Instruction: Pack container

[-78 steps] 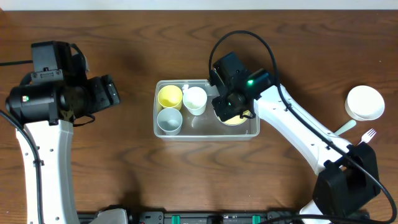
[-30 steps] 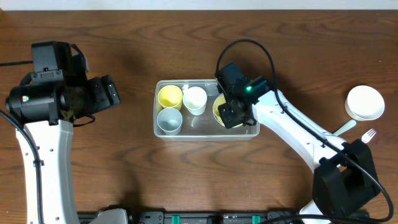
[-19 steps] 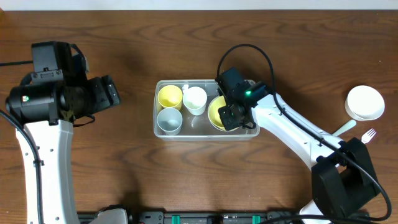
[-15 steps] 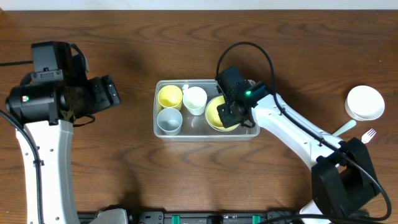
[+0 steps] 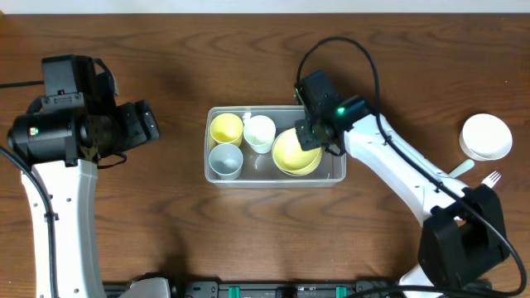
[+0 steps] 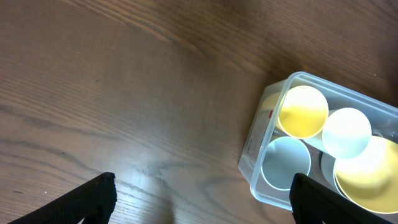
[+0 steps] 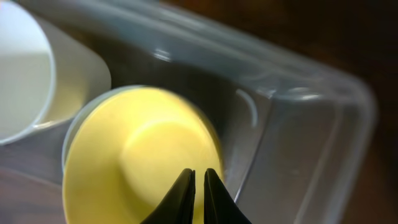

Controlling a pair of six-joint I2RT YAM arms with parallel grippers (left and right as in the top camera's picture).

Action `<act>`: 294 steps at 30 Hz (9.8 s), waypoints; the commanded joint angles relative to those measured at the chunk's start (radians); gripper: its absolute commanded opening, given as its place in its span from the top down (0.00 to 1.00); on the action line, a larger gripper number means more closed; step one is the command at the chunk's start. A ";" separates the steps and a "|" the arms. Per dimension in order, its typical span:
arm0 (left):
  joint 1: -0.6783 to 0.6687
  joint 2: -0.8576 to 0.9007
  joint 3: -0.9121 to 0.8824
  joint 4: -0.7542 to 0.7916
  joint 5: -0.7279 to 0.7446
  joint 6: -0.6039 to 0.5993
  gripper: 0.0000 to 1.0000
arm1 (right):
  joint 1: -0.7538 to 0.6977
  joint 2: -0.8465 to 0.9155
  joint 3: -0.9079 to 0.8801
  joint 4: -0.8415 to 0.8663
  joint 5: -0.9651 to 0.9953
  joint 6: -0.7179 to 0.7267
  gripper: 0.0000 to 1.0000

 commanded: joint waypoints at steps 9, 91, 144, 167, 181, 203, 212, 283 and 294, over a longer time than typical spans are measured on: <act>0.005 0.006 -0.001 -0.006 -0.002 -0.009 0.11 | -0.008 -0.019 0.100 -0.185 0.048 0.149 0.86; 0.005 0.006 -0.001 -0.006 -0.002 -0.009 0.11 | 0.012 0.075 0.143 -0.175 0.002 -0.021 0.71; 0.005 0.006 -0.001 -0.006 -0.002 -0.009 0.11 | 0.192 0.079 0.032 -0.188 -0.229 -0.185 0.76; 0.005 0.006 -0.001 -0.006 -0.002 -0.009 0.11 | 0.019 0.079 -0.095 -0.113 -0.182 -0.131 0.76; 0.005 0.006 -0.001 -0.006 -0.002 -0.009 0.11 | -0.007 0.079 -0.095 -0.001 -0.054 -0.069 0.76; 0.005 0.006 -0.001 -0.006 -0.002 -0.009 0.11 | -0.067 0.079 -0.095 0.006 0.100 0.024 0.76; 0.005 0.006 -0.001 -0.006 -0.002 -0.009 0.11 | -0.074 0.079 -0.094 0.068 0.092 -0.010 0.74; 0.005 0.006 -0.001 -0.008 -0.002 -0.009 0.11 | -0.953 0.301 0.058 -0.009 0.040 -0.193 0.59; 0.005 0.006 -0.001 -0.010 -0.002 -0.009 0.11 | -0.938 0.301 0.147 -0.071 0.039 -0.186 0.84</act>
